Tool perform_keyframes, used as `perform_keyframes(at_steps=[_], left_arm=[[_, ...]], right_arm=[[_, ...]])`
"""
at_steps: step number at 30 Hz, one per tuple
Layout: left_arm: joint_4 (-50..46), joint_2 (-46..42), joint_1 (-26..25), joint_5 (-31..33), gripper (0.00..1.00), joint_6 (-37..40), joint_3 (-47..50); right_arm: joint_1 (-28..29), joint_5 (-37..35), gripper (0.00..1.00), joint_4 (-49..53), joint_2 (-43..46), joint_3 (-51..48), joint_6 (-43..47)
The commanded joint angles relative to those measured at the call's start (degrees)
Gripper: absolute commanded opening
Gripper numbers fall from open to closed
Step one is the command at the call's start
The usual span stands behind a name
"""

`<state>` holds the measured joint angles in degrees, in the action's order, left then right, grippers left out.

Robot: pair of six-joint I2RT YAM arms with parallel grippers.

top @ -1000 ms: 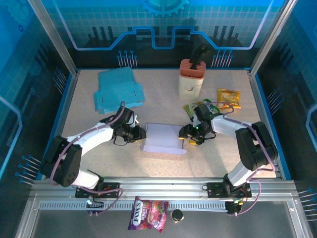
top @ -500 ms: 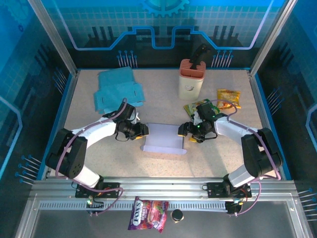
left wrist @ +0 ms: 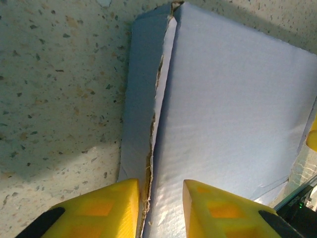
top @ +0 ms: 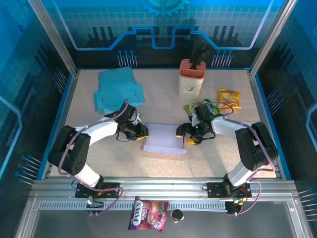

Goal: Fold the paper box

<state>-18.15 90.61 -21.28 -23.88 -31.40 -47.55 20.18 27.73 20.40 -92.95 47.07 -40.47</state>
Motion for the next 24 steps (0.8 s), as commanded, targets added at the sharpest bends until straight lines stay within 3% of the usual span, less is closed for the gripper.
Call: perform_keyframes(at_steps=[1,17,24], left_arm=[[0.57,0.81,-0.34,-1.17,0.29,0.57,1.23],[2.19,-0.05,-0.71,1.95,0.22,-0.67,4.07],[5.07,-1.19,0.76,3.07,0.18,-3.27,7.75]], right_arm=[[-0.86,1.89,0.77,-1.22,-1.27,-0.57,-0.07],[-1.9,3.42,0.78,-2.32,-1.64,-0.92,0.82],[-2.6,8.68,0.8,-6.44,-1.71,-1.98,1.42]])
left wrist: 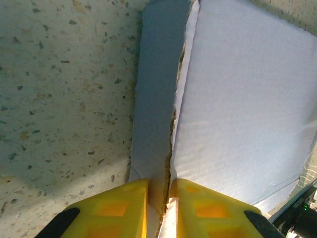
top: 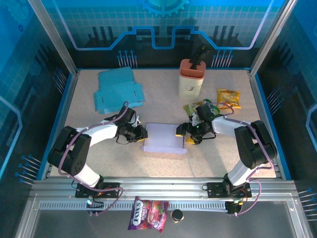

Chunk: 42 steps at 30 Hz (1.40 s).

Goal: Fold the paper box

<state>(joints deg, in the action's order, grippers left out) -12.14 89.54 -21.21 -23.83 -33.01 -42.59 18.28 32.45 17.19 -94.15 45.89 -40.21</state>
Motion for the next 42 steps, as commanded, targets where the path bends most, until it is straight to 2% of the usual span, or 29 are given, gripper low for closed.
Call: perform_keyframes(at_steps=[1,24,29,33,39,42], left_arm=[[-0.55,-0.37,0.97,3.01,0.18,-1.98,3.2],[-1.04,-1.23,3.34,6.74,0.13,-1.45,7.61],[-1.09,-0.64,3.55,6.83,0.12,-1.0,7.26],[-1.04,-0.61,3.8,7.05,0.12,-0.74,7.17],[-1.22,-1.11,4.16,6.8,0.14,-0.3,6.52],[-1.15,-1.84,4.24,6.37,0.16,-0.21,5.88]], right_arm=[[-0.7,4.92,0.8,-3.9,-0.8,-0.8,1.26],[-0.27,14.85,0.8,-17.9,-7.77,2.37,-1.22],[0.21,17.21,0.75,-20.81,-9.2,3.76,-3.11],[1.07,17.63,0.66,-23.88,-9.91,3.62,-5.39],[1.74,17.97,0.54,-33.87,-8.87,0.32,-13.11],[2.38,16.83,0.53,-35.05,-6.9,-0.97,-14.91]])
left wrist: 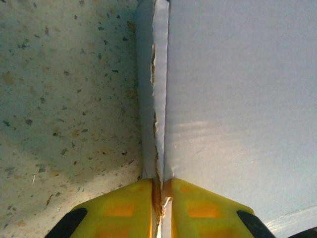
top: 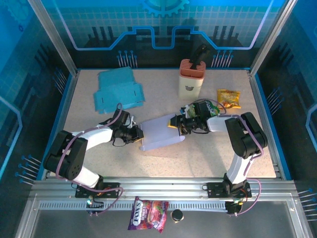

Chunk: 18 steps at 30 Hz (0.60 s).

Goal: Fold the paper box

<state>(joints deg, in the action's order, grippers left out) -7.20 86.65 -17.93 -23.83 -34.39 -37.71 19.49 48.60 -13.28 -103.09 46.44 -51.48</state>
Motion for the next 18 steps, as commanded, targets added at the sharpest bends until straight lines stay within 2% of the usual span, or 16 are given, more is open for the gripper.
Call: perform_keyframes(at_steps=[1,4,7,13,16,18], left_arm=[[-6.07,0.71,0.95,6.19,0.18,1.18,0.74],[-6.11,-1.35,0.89,5.64,0.23,1.3,-0.2],[-6.63,-5.65,0.93,5.61,0.34,1.64,-1.53],[-7.21,-17.2,0.8,5.53,0.47,6.38,-4.19],[-3.55,-24.04,-0.65,0.36,0.46,14.74,-3.75],[-2.62,-28.66,-3.81,-2.88,0.56,23.23,-3.21]], right_arm=[[1.45,0.3,0.51,-4.29,2.52,-1.69,-3.99],[2.17,-1.0,0.46,-2.54,3.69,-1.68,-4.81],[1.96,-2.57,0.41,-0.53,5.23,-2.85,-7.84],[0.78,-4.8,0.36,-3.78,8.66,-7.12,-20.96],[0.57,-5.66,0.34,-4.39,10.75,-9.39,-30.44],[0.51,-5.89,0.34,-2.65,12.68,-10.47,-36.53]])
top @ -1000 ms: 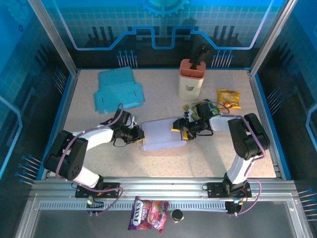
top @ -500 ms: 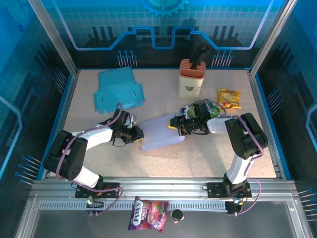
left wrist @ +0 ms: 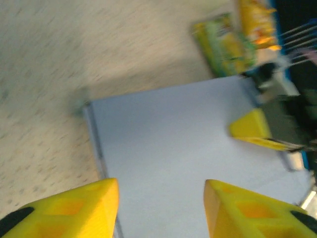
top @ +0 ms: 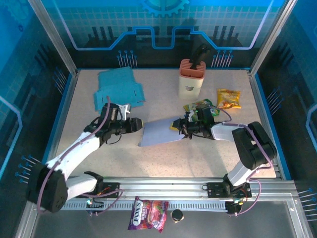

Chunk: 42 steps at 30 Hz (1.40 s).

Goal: Fold the paper box

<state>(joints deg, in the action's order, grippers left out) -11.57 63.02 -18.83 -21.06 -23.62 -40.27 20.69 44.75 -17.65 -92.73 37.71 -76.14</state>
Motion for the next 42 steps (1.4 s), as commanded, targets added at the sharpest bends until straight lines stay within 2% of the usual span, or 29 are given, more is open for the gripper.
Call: perform_keyframes(at_steps=[1,5,8,11,15,23,28,34,37,42], left_arm=[[0.0,-6.2,-4.55,-5.56,0.6,15.83,-1.37],[-14.11,-4.25,-12.77,-7.35,0.65,34.43,-8.13],[-15.57,-4.92,-19.34,-0.78,0.7,45.22,-8.1],[-15.28,-4.13,-20.92,3.34,0.76,52.31,-8.05],[-17.18,-1.05,-21.75,1.92,0.78,59.59,-9.81],[-14.94,5.63,-22.81,4.28,0.79,65.81,-9.77],[-10.72,9.36,-22.92,8.58,0.8,66.86,-9.6],[-8.79,13.41,-22.92,8.8,0.79,66.99,-10.45],[-8.13,16.14,-22.93,9.02,0.73,66.33,-11.55],[-9.46,20.56,-22.88,7.82,0.51,64.05,-15.63]], right_arm=[[-0.77,-2.03,0.34,4.3,3.03,-2.02,-14.04],[-0.92,-1.32,0.34,13.07,7.04,-4.07,-22.89],[-1.05,-0.81,0.32,14.54,10.4,-7.28,-30.34],[-1.97,-0.24,0.32,15.63,12.67,-9.87,-34.14],[-3.3,1.1,0.32,17.52,13.88,-11.6,-35.4],[-5.69,2.48,0.33,19.61,12.54,-12.48,-34.62],[-7.04,3.84,0.34,20.75,10.87,-12.38,-32.41],[-8.45,4.61,0.34,21.59,9.64,-12.37,-30.86],[-9.42,4.94,0.37,22.77,8.86,-11.76,-29.51],[-11.56,5.34,0.45,26.04,8.44,-9.73,-26.83]])
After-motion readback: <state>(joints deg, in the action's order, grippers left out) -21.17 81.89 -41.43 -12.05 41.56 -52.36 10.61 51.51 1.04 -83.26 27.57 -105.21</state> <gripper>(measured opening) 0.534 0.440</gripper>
